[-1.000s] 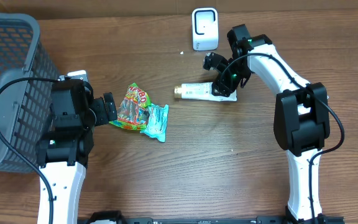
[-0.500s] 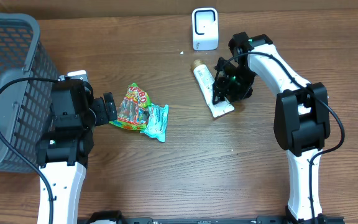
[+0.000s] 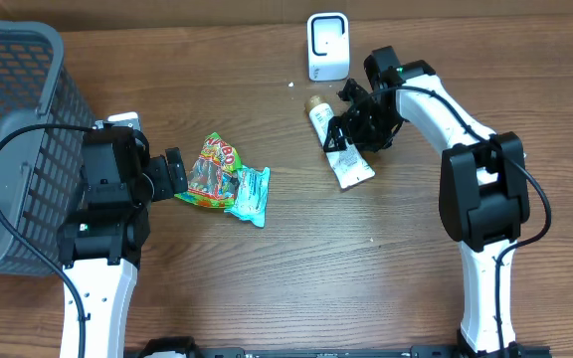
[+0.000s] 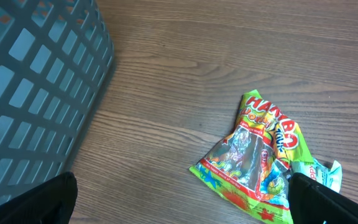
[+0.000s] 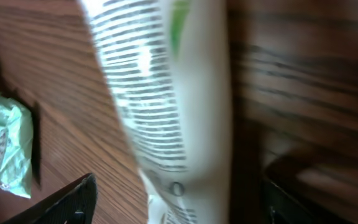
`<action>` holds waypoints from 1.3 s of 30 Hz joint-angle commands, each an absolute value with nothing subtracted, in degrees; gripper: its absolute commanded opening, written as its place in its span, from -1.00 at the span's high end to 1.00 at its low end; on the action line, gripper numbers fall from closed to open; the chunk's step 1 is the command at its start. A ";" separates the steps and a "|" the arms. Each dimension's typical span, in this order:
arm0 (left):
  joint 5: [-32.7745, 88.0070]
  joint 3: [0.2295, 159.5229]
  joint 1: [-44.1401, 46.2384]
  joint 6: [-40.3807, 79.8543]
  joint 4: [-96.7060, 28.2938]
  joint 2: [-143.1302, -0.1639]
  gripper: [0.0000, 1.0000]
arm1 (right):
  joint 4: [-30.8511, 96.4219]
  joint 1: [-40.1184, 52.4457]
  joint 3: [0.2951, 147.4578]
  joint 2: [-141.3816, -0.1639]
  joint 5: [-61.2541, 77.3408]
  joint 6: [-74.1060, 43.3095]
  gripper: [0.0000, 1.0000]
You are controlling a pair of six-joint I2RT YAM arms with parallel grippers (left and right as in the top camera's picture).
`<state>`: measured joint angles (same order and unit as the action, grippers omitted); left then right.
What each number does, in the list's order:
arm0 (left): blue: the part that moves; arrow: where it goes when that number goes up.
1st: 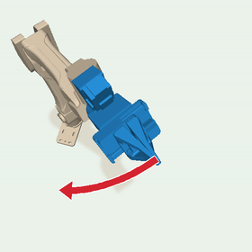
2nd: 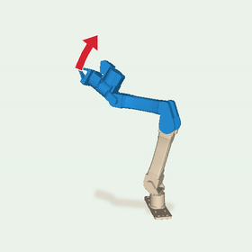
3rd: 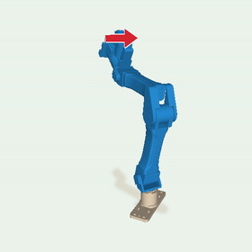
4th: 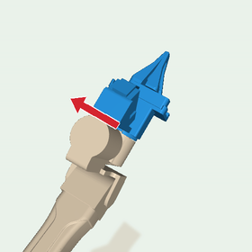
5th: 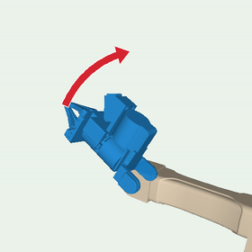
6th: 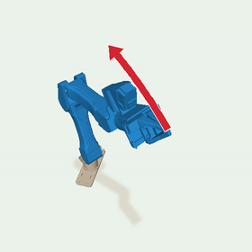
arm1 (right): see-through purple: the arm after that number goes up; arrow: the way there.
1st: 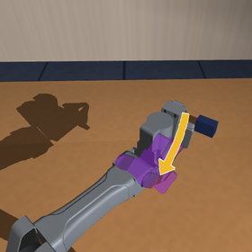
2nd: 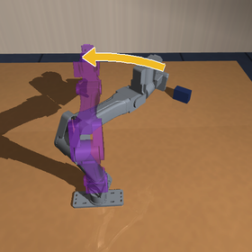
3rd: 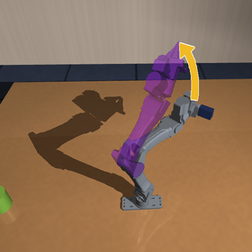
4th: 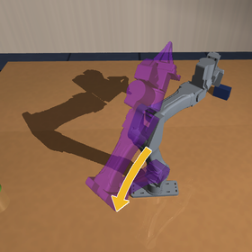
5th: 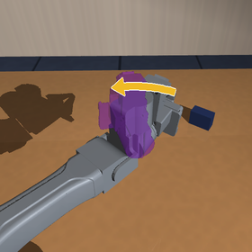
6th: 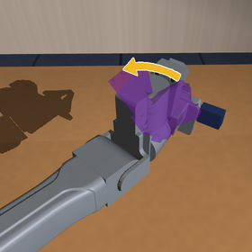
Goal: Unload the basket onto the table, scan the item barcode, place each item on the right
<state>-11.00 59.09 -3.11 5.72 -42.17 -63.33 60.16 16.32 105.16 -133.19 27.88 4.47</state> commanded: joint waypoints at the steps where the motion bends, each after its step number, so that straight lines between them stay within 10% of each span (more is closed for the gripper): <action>1: -11.51 59.27 -3.36 4.89 -42.02 -63.00 -1.00 | 58.50 17.98 101.01 -132.77 28.80 9.43 -0.54; 5: -11.51 59.27 -3.36 4.89 -42.02 -63.00 -1.00 | 58.15 17.98 100.01 -132.77 28.93 9.21 0.64; 9: -11.51 59.27 -3.36 4.89 -42.02 -63.00 -1.00 | 58.81 17.21 100.05 -132.77 31.92 9.23 0.92; 39: -11.51 59.27 -3.36 4.89 -42.02 -63.00 -0.99 | 77.84 12.25 104.38 -97.95 47.09 22.74 0.92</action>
